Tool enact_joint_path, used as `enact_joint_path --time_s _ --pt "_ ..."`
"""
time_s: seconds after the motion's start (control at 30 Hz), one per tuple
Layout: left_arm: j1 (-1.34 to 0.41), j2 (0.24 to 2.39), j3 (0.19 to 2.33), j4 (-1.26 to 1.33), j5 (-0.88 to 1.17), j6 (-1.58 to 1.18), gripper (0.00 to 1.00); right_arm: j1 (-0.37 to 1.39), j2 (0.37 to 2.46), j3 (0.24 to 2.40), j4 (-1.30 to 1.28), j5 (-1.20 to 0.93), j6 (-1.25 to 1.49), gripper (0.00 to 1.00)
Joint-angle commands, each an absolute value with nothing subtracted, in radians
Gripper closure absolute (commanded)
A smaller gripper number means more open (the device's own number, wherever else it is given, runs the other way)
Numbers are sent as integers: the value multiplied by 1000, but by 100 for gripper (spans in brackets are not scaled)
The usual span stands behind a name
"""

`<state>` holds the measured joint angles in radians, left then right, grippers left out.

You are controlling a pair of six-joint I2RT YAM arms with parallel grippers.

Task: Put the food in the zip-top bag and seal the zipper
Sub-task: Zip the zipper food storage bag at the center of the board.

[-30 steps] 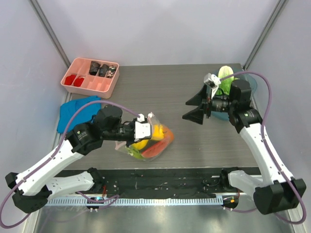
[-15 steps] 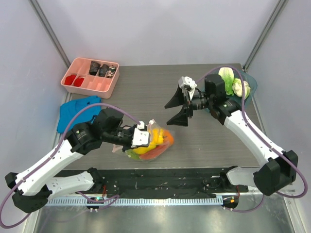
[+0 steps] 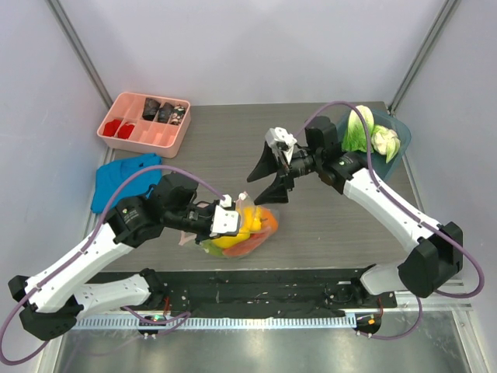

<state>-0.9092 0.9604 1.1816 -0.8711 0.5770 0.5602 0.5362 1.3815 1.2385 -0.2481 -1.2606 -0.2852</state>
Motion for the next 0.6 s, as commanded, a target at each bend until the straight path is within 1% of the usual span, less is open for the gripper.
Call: enact_joint_path --time_s 0.0,0.03,0.27,0.37,0.43,0.47,0.5,0.57 --pt "-913 951 1223 -851 584 568 100 578 1394 1266 -244 -1279 -331 25" --pt "-913 951 1223 -850 581 566 100 586 1400 1266 -244 -1276 -331 28" --pt "-913 946 1218 -848 575 557 100 618 1433 1261 -250 -1252 -342 34" --pt "-913 946 1219 -845 568 552 100 624 1450 1284 -258 -1261 -325 43" --pt "-913 945 1220 -848 558 551 100 632 1447 1284 -264 -1265 -327 51" --pt "-913 942 1220 -851 554 554 100 634 1445 1281 -265 -1266 -328 57" --pt "-913 940 1215 -856 548 558 100 634 1443 1281 -268 -1266 -327 74" --pt "-913 934 1207 -858 528 568 100 635 1434 1281 -276 -1259 -327 95"
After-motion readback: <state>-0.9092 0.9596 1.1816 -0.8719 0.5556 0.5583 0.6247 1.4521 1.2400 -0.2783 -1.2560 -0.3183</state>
